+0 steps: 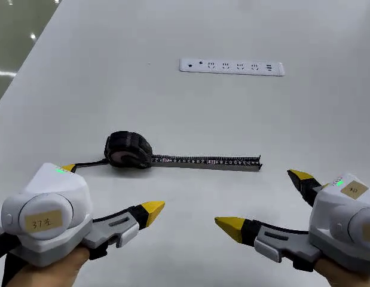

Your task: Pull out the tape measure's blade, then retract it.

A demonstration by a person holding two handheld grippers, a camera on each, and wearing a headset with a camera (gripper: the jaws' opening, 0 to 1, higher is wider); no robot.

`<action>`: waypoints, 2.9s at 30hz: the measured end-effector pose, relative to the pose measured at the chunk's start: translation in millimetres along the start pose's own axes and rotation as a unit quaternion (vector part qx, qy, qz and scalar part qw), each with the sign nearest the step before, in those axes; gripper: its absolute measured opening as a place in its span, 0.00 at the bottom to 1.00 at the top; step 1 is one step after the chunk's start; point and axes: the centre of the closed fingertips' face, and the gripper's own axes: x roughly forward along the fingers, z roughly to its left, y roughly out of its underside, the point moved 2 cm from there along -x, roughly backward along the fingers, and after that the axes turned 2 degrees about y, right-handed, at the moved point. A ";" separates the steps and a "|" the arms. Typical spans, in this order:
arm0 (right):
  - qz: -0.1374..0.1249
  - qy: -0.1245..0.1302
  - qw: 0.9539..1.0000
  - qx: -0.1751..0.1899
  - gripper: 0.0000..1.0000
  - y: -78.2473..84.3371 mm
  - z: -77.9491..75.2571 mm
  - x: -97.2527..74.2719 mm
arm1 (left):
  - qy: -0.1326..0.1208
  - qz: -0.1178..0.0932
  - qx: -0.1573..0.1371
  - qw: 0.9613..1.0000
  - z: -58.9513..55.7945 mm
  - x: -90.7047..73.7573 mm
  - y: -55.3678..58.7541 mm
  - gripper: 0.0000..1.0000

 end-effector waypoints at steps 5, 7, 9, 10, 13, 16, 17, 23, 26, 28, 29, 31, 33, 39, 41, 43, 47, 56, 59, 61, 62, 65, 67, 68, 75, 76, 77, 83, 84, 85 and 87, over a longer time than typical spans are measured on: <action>0.001 -0.001 1.000 -0.001 0.99 0.6 1.1 0.0 | -0.002 -0.001 0.000 1.000 0.0 0.5 -0.7 0.99; 0.002 -0.001 1.000 -0.001 0.99 1.1 1.2 0.0 | -0.002 0.000 -0.001 1.000 -0.2 0.6 -0.7 0.99; 0.001 -0.001 1.000 0.001 0.99 0.7 1.3 -0.2 | -0.002 -0.002 -0.001 1.000 -0.6 0.0 -1.3 0.99; 0.002 -0.001 1.000 0.001 0.99 0.8 1.3 -0.7 | -0.001 -0.002 -0.002 1.000 -1.2 -0.1 -1.1 0.99; 0.001 -0.001 1.000 0.001 0.99 0.5 0.8 -1.2 | 0.000 -0.003 -0.003 1.000 -1.5 0.4 -1.3 0.99; -0.001 0.001 1.000 0.002 0.99 -0.5 0.1 -2.0 | 0.000 -0.003 -0.003 1.000 -2.4 0.2 -1.2 0.99; -0.001 0.000 1.000 0.003 0.99 -0.7 0.1 -2.2 | 0.000 -0.003 -0.003 1.000 -2.2 0.7 -1.5 0.99; -0.002 0.002 1.000 0.003 0.99 -1.0 -0.9 -2.7 | -0.001 -0.003 -0.002 1.000 -4.1 1.5 -1.7 0.99; 0.000 0.002 1.000 0.002 0.99 -0.7 -1.0 -2.6 | -0.003 -0.001 -0.003 1.000 -4.7 2.5 -1.0 0.99; 0.001 0.002 1.000 0.003 0.99 -1.0 -1.0 -2.3 | -0.006 0.000 -0.004 1.000 -4.7 3.0 -0.7 0.99; 0.001 0.001 1.000 0.002 0.99 -1.3 -1.2 -2.0 | -0.006 0.000 -0.005 1.000 -3.9 3.9 -0.8 0.99; 0.001 0.002 1.000 0.002 0.99 -1.4 -1.7 -1.4 | -0.007 0.002 -0.006 1.000 -4.4 5.1 -0.4 0.99; 0.001 0.001 1.000 0.002 0.99 -1.9 -1.7 -0.8 | -0.009 0.002 -0.006 1.000 -4.3 6.6 -0.4 0.99; 0.007 0.000 1.000 0.001 0.98 -0.7 -2.0 2.5 | -0.009 0.006 -0.016 1.000 -5.7 14.9 -1.3 0.98; 0.007 0.000 1.000 0.002 0.98 -0.6 -2.3 3.2 | -0.008 0.005 -0.016 1.000 -6.8 17.5 -2.4 0.98; 0.008 0.000 1.000 0.006 0.98 0.2 -3.2 4.4 | -0.008 0.006 -0.014 1.000 -7.2 20.6 -3.3 0.98; 0.011 -0.001 1.000 0.007 0.98 1.3 -5.8 8.1 | -0.007 0.007 -0.015 1.000 -6.7 27.0 -4.7 0.98; 0.020 -0.006 1.000 0.009 0.96 2.5 -13.2 15.5 | -0.016 0.011 -0.022 1.000 -2.4 37.9 -5.2 0.95; 0.023 -0.008 1.000 0.009 0.94 3.1 -16.9 18.2 | -0.022 0.012 -0.028 0.999 1.5 43.0 -5.6 0.92; 0.025 -0.012 1.000 0.010 0.93 3.9 -18.4 19.5 | -0.025 0.012 -0.032 0.999 3.3 45.7 -6.1 0.90; 0.028 -0.013 0.999 0.010 0.92 4.9 -19.6 20.6 | -0.028 0.011 -0.035 0.999 3.8 47.1 -6.7 0.89; 0.033 -0.018 0.999 0.008 0.91 6.6 -22.5 23.5 | -0.034 0.012 -0.037 0.999 7.4 51.8 -8.8 0.87; 0.035 -0.022 0.999 0.006 0.90 7.0 -23.7 24.8 | -0.034 0.011 -0.039 0.999 8.2 54.1 -9.5 0.86; 0.036 -0.024 0.999 0.008 0.90 6.9 -24.2 25.1 | -0.034 0.009 -0.040 0.999 7.7 54.5 -10.3 0.86; 0.041 -0.028 0.999 0.005 0.87 7.8 -30.7 30.1 | -0.036 0.017 -0.040 0.998 10.7 62.5 -8.9 0.84; 0.042 -0.028 0.999 0.004 0.86 8.4 -31.9 30.8 | -0.037 0.018 -0.040 0.998 10.3 63.2 -8.3 0.84; 0.044 -0.030 0.999 0.001 0.85 8.9 -33.5 31.9 | -0.038 0.020 -0.040 0.998 11.7 64.9 -8.0 0.84; 0.055 -0.037 0.998 -0.010 0.82 11.7 -40.2 36.8 | -0.047 0.025 -0.052 0.997 17.5 71.7 -6.3 0.79; 0.056 -0.039 0.998 -0.012 0.81 11.8 -41.8 37.9 | -0.049 0.024 -0.054 0.997 17.5 72.5 -6.5 0.77; 0.057 -0.040 0.997 -0.013 0.79 11.8 -43.0 38.7 | -0.050 0.024 -0.055 0.997 19.1 74.0 -7.1 0.75; 0.060 -0.045 0.997 -0.015 0.77 12.1 -45.1 40.7 | -0.053 0.025 -0.054 0.997 20.2 77.2 -7.3 0.75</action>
